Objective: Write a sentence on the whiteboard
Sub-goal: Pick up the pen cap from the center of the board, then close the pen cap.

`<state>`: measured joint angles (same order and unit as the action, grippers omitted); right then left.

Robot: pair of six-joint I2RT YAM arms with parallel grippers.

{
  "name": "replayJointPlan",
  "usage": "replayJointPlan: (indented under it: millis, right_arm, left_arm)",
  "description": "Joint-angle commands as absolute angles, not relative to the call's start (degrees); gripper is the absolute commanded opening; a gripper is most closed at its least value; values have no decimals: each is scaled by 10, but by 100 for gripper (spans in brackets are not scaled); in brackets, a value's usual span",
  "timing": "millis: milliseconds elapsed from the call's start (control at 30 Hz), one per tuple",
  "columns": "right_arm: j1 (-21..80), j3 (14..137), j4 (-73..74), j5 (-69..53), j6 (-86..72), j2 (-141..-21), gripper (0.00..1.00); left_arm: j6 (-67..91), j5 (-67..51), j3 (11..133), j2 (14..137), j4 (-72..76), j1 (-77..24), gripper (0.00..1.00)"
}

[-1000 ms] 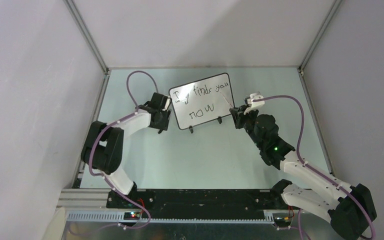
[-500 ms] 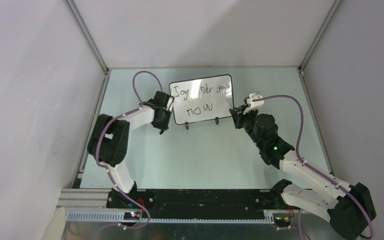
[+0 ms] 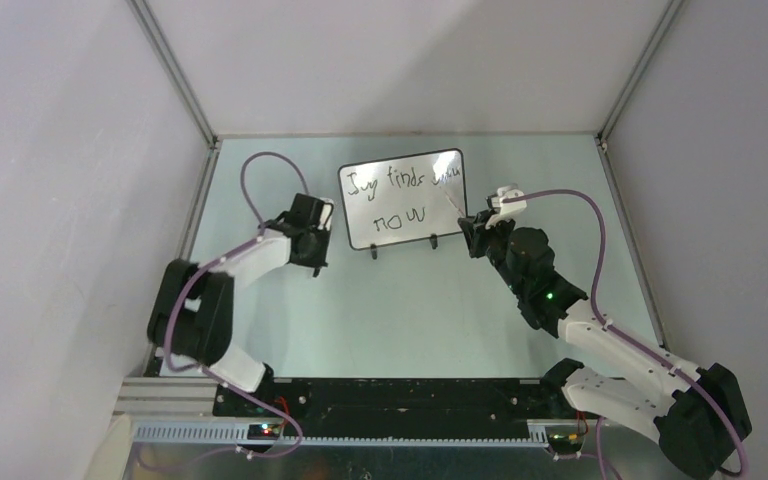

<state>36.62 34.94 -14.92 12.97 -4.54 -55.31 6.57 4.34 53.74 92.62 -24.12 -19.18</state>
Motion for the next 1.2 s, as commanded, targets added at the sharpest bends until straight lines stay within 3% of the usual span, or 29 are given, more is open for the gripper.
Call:
replayJointPlan:
  millis: [0,233,500,667,900,1167]
  right_arm:
    - [367,351,-167,125,-49,-545,0]
    - [371,350,-163,117,-51,-540,0]
    - [408,345,-113,54,-85,-467,0]
    - [460,316,-119,32,-99,-387,0]
    - [519,322,-151,10,-126,-405,0]
    - [575,334,-202,26,-136,-466,0]
  left_arm:
    - [118,52,506,795,-219,-184,0]
    - [185,45,467,651,-198,-181,0]
    - [406,-102,398,499,14,-135,0]
    - [595,-103,344,486,150,-128,0]
    - [874,-103,232,526,410,-128,0]
    - [955,-85,172,521,481,-129,0]
